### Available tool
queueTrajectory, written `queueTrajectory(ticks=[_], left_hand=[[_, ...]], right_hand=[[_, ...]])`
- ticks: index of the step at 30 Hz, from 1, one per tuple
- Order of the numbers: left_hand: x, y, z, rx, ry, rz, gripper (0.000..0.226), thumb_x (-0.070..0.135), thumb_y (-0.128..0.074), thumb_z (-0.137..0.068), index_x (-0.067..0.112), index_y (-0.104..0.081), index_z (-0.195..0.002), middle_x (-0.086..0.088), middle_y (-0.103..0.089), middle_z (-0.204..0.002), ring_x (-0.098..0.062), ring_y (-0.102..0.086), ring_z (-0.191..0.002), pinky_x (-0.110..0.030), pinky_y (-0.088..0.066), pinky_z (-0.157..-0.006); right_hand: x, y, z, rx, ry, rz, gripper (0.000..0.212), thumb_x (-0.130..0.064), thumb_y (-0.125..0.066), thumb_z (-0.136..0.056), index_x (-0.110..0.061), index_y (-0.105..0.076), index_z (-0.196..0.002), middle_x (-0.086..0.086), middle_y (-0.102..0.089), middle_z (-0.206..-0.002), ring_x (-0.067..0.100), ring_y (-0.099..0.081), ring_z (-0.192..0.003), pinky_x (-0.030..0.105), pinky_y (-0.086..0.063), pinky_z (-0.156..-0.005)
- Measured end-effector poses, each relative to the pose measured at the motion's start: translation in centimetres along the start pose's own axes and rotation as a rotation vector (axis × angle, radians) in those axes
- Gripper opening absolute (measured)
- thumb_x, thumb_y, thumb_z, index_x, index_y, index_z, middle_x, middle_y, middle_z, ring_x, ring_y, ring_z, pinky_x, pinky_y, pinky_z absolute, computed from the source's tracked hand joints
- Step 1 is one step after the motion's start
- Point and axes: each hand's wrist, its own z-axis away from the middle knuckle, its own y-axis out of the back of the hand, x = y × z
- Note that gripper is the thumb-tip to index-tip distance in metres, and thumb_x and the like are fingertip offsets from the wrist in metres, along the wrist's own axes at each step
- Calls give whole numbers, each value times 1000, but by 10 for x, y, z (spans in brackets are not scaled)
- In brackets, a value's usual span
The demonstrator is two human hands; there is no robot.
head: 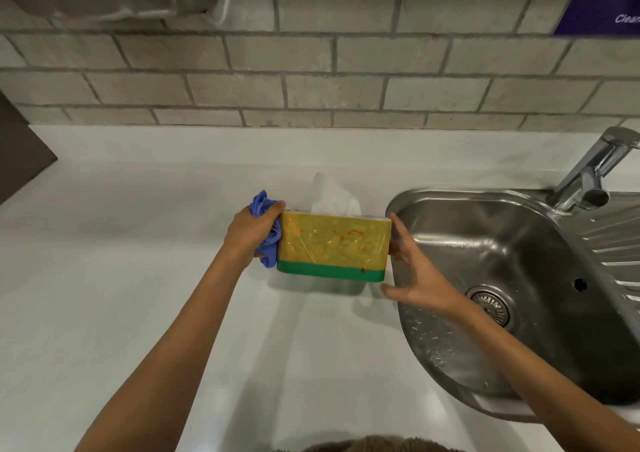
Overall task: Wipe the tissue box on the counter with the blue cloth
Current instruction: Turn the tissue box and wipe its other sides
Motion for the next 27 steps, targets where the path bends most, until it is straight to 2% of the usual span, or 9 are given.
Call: queueTrajectory(ticks=[3, 6, 10, 13, 17, 19, 21, 24, 27], left_hand=[[5, 0, -4, -15, 11, 6, 35, 39, -60, -86, 12, -61, -109, -11, -62, -99, -28, -59, -90, -37, -52, -72], [3, 0, -7, -15, -1, 29, 30, 33, -57, -89, 11, -59, -109, -12, -62, -101, -28, -59, -92, -41, -51, -81], [-5, 2, -7, -8, -82, 76, 35, 26, -54, -93, 8, -56, -122, -9, -60, -106, -25, -58, -97, -38, -49, -88], [-12, 3, -3, 103, -168, 121, 31, 22, -52, -94, 7, -56, -120, -7, -60, -104, -27, -59, -103, -31, -47, -83], [-14, -2, 23, 324, -535, 103, 33, 26, -52, -94, 8, -54, -122, 3, -63, -100, -1, -63, -91, -2, -45, -73], [-12, -12, 38, 326, -704, 85, 38, 25, -54, -93, 12, -51, -129, 7, -65, -109, 7, -62, -95, -6, -47, -82], [-11, -25, 50, 326, -859, 2, 44, 15, -55, -90, 10, -49, -133, -2, -62, -125, -10, -60, -112, -19, -46, -95], [-19, -50, 66, 277, -1130, -206, 50, 0, -52, -82, 7, -45, -132, -11, -54, -132, -25, -46, -126, -14, -31, -110], [-33, -73, 71, 213, -1291, -457, 51, -6, -54, -78, 7, -54, -127, -18, -57, -131, -35, -43, -131, -31, -40, -108]], right_hand=[[3, -1, -10, 53, 28, 144, 119, -21, -85, -62, -52, -1, -140, -23, -44, -132, 5, -53, -119, 13, -42, -98], [5, -1, -19, 155, 46, 214, 118, -34, -87, -54, -35, -14, -147, -3, -41, -141, 13, -61, -112, 31, -52, -93], [-3, 5, -27, 176, 48, 356, 116, -56, -78, -44, -38, -16, -141, -10, -45, -136, 6, -63, -97, 22, -49, -69], [-6, 12, -34, 158, 65, 417, 115, -56, -76, -45, -41, -14, -140, -18, -47, -123, 5, -59, -96, 24, -49, -70], [-12, 16, -40, 156, 97, 399, 106, -51, -79, -47, -41, -21, -136, -43, -41, -113, -14, -52, -90, 1, -35, -69], [-14, 15, -40, 154, 90, 351, 99, -48, -81, -48, -47, -24, -129, -53, -38, -110, -26, -44, -101, -3, -37, -71], [-16, 15, -41, 148, 72, 318, 94, -46, -82, -48, -54, -26, -123, -47, -42, -113, -23, -42, -108, -4, -36, -79], [-16, 15, -41, 160, 75, 290, 93, -45, -83, -47, -64, -23, -116, -39, -47, -114, -18, -46, -109, -2, -36, -85], [-12, 14, -42, 161, 100, 246, 95, -36, -85, -47, -39, -33, -127, -28, -52, -117, -3, -54, -109, 15, -44, -94]])
